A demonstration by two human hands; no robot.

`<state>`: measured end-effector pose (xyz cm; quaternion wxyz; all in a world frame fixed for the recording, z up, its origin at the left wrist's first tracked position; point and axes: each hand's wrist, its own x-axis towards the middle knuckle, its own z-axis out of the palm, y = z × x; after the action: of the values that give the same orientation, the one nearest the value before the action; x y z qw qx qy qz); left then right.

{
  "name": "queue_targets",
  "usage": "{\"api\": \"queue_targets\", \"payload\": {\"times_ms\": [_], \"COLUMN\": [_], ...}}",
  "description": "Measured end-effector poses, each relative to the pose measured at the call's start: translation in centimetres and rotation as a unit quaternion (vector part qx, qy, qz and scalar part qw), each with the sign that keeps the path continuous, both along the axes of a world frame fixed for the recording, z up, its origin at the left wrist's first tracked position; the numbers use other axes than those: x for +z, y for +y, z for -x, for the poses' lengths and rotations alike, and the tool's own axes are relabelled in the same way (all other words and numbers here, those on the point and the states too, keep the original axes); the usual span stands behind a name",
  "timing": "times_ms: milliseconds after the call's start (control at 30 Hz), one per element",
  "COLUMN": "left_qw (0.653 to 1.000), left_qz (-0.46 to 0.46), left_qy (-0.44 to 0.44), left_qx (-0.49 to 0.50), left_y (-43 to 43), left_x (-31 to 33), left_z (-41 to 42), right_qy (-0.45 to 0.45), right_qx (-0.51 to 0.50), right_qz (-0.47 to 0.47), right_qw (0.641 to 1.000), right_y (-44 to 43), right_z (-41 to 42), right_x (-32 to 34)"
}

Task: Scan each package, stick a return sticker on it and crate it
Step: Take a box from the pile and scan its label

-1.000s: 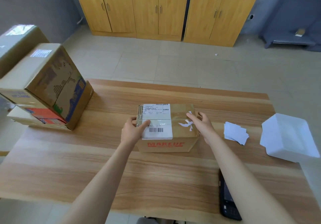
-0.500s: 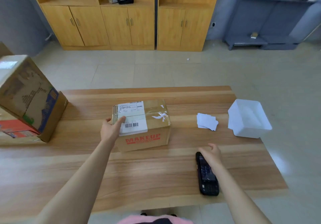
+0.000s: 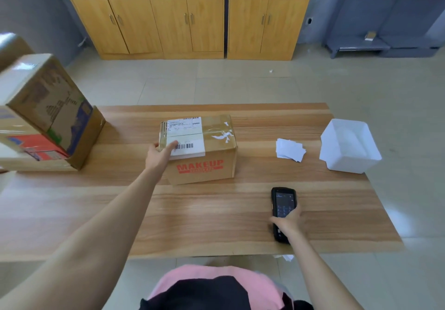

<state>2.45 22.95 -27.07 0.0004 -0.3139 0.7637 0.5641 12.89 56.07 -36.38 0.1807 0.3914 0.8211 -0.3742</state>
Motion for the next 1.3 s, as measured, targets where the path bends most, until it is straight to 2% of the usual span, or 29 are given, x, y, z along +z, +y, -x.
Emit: {"api": "queue_targets", "payload": {"times_ms": [167,300,433,533,633,733,900,1100,1300], "left_qw": [1.0,0.999,0.998,0.997,0.997,0.997,0.998,0.996,0.996], "left_qz": [-0.023,-0.029,-0.044,-0.052,-0.053,-0.051,-0.048,-0.07,-0.076], "left_qy": [0.0,-0.01,-0.015,-0.014,-0.019,-0.018,-0.002,0.014,0.022], "left_qx": [-0.016,-0.038,-0.046,-0.052,-0.054,-0.049,-0.046,-0.051,-0.051], "left_y": [0.2,-0.2,-0.3,-0.4,-0.6,-0.4,0.1,-0.2,-0.1], "left_x": [0.1,0.3,0.5,0.7,0.7,0.4,0.3,0.0,0.1], "left_z": [-0.3,-0.4,-0.5,-0.5,-0.5,-0.5,-0.6,-1.0,-1.1], "right_qy": [-0.036,-0.055,-0.04,-0.002,0.04,0.075,0.154,0.188,0.157], "right_qx": [0.061,0.066,0.038,-0.011,-0.052,-0.066,-0.097,-0.035,0.025], "right_qz": [-0.067,-0.049,0.028,0.135,0.271,0.341,0.48,0.566,0.574], "right_qw": [0.995,0.995,0.998,0.991,0.96,0.935,0.858,0.802,0.803], "right_y": [-0.3,0.1,0.0,0.1,0.1,-1.6,-5.8,-10.7,-13.9], "right_z": [-0.6,0.1,0.3,0.6,1.9,2.8,4.6,5.2,4.4], "right_x": [0.9,0.6,0.6,1.5,3.1,5.6,11.4,17.3,18.4]}}
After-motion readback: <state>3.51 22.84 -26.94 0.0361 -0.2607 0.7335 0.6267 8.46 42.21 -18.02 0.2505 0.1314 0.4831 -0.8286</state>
